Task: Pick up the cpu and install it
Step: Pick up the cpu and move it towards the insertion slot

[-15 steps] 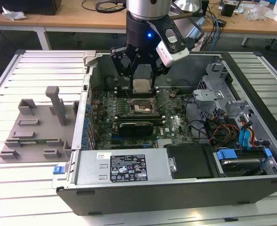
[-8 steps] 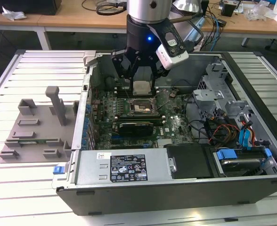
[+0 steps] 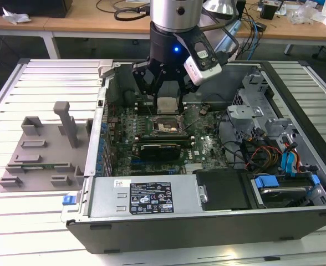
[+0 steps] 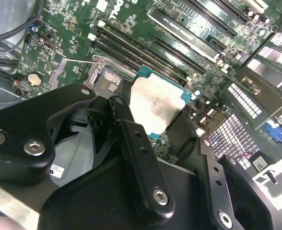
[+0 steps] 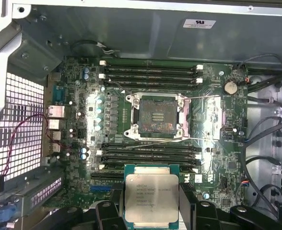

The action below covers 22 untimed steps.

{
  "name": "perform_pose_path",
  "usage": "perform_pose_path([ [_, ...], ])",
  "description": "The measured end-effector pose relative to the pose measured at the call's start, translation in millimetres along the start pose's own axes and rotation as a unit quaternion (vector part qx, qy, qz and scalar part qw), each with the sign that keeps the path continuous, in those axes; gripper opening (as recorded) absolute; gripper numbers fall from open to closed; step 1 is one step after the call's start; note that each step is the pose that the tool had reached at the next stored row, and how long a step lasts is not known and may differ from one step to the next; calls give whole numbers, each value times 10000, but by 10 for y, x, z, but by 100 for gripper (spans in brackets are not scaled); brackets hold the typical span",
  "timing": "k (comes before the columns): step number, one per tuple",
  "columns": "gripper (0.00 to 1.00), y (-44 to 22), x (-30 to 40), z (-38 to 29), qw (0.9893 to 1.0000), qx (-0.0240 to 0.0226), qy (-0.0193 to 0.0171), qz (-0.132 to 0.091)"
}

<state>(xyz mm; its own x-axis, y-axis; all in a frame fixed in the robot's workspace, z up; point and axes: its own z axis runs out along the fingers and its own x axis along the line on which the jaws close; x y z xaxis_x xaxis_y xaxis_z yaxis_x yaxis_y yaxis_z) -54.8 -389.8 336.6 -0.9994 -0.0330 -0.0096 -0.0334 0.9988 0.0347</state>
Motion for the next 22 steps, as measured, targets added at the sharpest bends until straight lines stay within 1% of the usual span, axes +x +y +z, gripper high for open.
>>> perform_pose_path([
  [1, 55, 15, -18, 96, 10000, 4, 1, 0],
  [2, 55, 21, -25, 142, 10000, 4, 1, 0],
  [11, 55, 57, -47, 226, 10000, 6, 1, 1],
  [14, 55, 98, -73, 263, 10000, 5, 0, 0],
  [19, 55, 167, -84, 297, 10000, 6, 0, 0],
  [20, 55, 202, -85, 316, 10000, 5, 0, 0],
  [22, 55, 237, -86, 332, 10000, 5, 0, 0],
])
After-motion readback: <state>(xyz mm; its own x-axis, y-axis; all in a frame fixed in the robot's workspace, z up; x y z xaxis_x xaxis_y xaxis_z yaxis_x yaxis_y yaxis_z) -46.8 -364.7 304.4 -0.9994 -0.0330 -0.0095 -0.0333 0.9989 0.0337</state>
